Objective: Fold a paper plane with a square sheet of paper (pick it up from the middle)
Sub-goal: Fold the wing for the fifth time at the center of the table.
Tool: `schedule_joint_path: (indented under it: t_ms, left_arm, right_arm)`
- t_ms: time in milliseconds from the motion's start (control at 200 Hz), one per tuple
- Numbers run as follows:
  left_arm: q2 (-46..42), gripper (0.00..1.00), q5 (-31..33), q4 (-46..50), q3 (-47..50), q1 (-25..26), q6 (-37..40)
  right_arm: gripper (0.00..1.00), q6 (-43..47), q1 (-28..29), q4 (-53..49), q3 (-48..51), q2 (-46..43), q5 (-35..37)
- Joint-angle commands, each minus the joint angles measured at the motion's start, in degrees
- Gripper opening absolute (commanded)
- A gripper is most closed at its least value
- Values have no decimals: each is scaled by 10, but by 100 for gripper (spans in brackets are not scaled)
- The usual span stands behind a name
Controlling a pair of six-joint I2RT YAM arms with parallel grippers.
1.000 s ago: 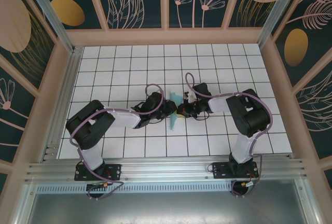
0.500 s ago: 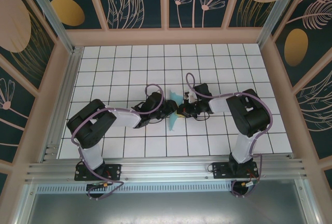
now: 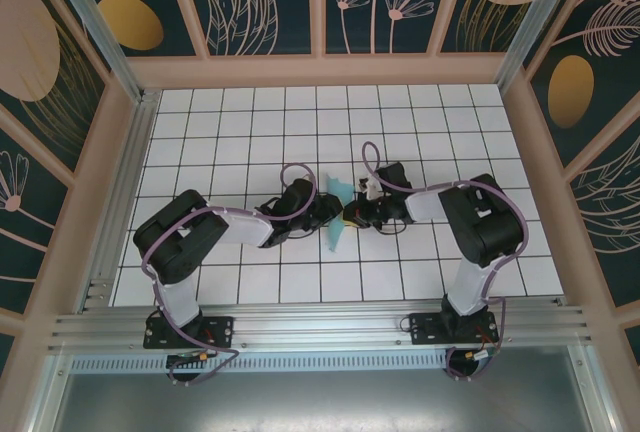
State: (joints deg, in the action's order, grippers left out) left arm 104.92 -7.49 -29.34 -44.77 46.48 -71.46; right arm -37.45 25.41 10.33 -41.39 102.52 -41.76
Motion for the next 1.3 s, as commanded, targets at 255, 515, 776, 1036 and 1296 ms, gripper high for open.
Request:
schedule_joint_path:
  t_ms: [255, 515, 776, 1036, 1296]
  left_arm:
    - [21, 26, 3, 40, -26, -4, 21]
    - [25, 23, 2, 52, -28, -3, 30]
    - [35, 20, -5, 60, -37, -3, 33]
    - [34, 18, -3, 61, -37, -4, 35]
    - [34, 18, -7, 62, -38, -3, 35]
  right_arm:
    - [2, -15, -7, 0, 19, -34, 27]
    - [2, -14, -11, 1, 26, -53, 44]
    - [11, 4, -15, 25, 48, -104, 62]
    - [32, 28, -15, 17, 32, -93, 74]
    - [33, 43, -16, 29, 14, -65, 46]
